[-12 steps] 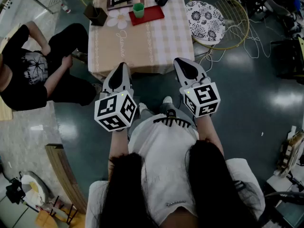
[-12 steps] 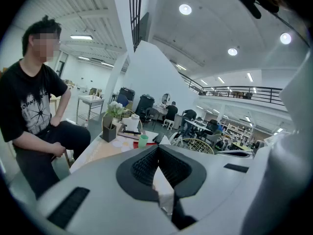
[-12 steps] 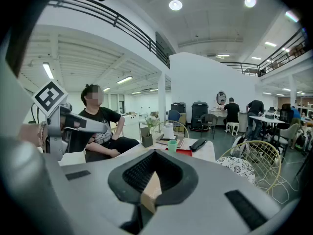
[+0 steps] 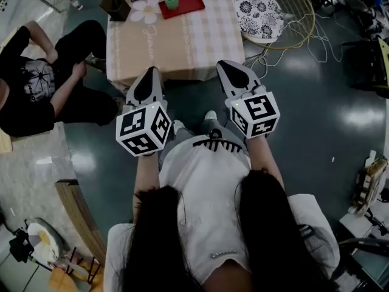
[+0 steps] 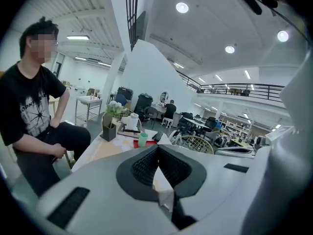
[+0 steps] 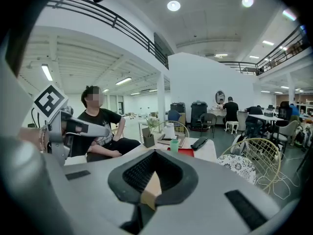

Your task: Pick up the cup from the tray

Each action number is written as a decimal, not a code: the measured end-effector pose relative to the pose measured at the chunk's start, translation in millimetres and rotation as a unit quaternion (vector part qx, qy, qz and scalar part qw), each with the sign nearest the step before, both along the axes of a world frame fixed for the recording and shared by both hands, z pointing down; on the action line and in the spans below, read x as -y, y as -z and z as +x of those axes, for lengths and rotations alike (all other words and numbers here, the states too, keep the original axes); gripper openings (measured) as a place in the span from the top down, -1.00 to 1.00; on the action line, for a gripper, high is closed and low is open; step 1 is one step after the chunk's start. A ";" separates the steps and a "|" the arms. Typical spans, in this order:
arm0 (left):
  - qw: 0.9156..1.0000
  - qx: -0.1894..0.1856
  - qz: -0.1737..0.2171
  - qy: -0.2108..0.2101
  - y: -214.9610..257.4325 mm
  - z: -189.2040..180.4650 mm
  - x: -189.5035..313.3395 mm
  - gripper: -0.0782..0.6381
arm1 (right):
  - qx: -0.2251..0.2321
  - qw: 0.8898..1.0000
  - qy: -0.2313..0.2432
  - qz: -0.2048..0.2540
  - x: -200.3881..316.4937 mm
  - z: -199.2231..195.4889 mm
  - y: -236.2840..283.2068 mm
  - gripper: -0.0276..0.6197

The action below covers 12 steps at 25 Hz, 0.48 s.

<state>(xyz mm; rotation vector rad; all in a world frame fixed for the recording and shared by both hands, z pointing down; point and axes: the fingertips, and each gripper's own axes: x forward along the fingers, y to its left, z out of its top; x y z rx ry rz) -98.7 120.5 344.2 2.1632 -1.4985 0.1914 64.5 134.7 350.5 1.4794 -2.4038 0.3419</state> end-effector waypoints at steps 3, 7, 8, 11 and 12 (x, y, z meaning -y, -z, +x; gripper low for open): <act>1.000 -0.001 -0.001 -0.002 -1.0 -1.6 -0.5 0.76 | 0.007 1.000 -0.007 0.001 -0.7 -0.7 0.9 0.88; 1.000 -0.005 -0.005 -0.006 -4.1 -7.4 -3.5 0.76 | 0.037 0.999 -0.010 0.007 -2.1 -6.2 2.4 0.88; 1.000 -0.007 -0.006 -0.006 -5.1 -10.0 -3.9 0.76 | 0.050 0.999 -0.006 0.011 -1.8 -9.0 3.2 0.86; 1.000 -0.013 -0.010 0.005 -8.3 -21.3 -3.1 0.76 | 0.094 0.996 -0.002 0.012 2.3 -14.8 5.1 0.00; 1.000 -0.013 -0.010 0.010 -8.6 -26.5 -2.2 0.76 | 0.097 0.995 -0.003 0.013 4.3 -16.2 5.6 -0.14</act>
